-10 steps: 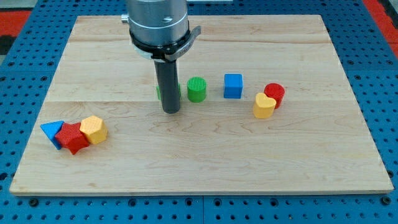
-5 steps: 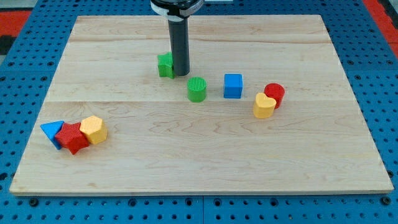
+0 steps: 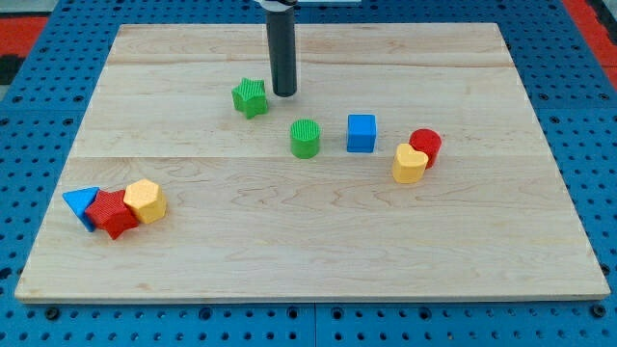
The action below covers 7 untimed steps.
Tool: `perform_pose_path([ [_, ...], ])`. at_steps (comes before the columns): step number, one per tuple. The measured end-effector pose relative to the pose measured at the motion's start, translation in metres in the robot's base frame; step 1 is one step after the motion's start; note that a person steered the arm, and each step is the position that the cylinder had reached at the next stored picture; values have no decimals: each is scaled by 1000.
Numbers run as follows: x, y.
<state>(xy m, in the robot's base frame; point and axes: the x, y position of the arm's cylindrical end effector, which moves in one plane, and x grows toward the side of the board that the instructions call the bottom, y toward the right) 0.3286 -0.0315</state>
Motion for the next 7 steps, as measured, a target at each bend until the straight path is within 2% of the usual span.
perform_pose_path([
  [2, 4, -18],
  [3, 16, -54],
  [5, 69, -88],
  [6, 60, -97],
  [7, 8, -92],
])
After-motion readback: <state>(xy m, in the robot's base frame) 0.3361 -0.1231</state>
